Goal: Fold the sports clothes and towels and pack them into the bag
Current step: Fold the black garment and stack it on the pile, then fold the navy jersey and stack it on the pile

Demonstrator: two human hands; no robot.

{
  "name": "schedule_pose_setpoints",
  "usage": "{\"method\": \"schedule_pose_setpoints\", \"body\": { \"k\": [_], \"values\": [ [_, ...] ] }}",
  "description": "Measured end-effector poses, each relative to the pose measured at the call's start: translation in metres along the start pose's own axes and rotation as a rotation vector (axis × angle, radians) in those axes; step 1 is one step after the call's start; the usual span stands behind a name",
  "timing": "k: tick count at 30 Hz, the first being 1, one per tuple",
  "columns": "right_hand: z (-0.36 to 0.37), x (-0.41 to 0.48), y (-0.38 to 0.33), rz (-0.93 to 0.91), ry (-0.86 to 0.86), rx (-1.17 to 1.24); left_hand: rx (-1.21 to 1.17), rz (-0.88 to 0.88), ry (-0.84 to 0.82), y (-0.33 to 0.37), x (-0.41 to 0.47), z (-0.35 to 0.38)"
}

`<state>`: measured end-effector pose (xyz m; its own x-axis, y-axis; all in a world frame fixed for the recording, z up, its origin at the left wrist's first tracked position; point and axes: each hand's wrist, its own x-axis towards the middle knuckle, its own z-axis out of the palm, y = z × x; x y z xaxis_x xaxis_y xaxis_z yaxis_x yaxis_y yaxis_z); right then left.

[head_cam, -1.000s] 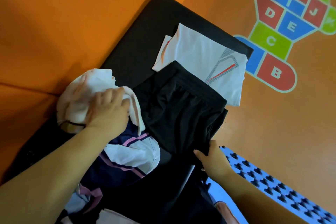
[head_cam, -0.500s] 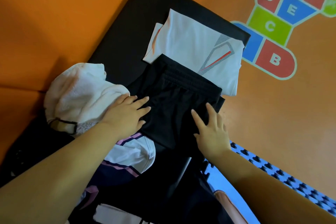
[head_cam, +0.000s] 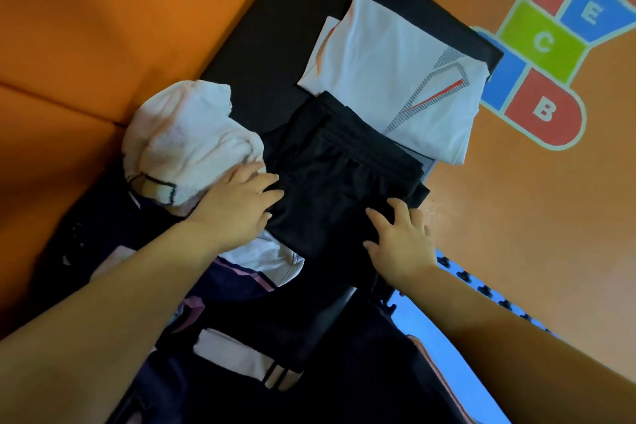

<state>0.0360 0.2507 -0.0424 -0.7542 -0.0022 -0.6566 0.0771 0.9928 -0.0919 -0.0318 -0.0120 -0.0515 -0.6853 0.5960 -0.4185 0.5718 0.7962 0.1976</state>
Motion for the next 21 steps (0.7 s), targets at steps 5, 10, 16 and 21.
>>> {"method": "schedule_pose_setpoints", "body": {
  "k": [5, 10, 16, 21],
  "values": [
    [0.002, -0.011, -0.009, -0.189, 0.195, 0.025, -0.090, -0.172, 0.332, 0.017, -0.049, 0.017],
    [0.017, -0.019, -0.028, -0.416, 0.184, 0.010, -0.150, -0.265, 0.098, 0.023, -0.100, 0.057],
    [0.040, -0.022, -0.059, -0.582, 0.163, 0.012, -0.163, -0.326, 0.081, 0.019, -0.129, 0.081],
    [0.040, -0.021, -0.101, -0.599, 0.011, -0.049, -0.536, -0.434, 0.220, 0.012, -0.131, 0.063]
  ]
}}
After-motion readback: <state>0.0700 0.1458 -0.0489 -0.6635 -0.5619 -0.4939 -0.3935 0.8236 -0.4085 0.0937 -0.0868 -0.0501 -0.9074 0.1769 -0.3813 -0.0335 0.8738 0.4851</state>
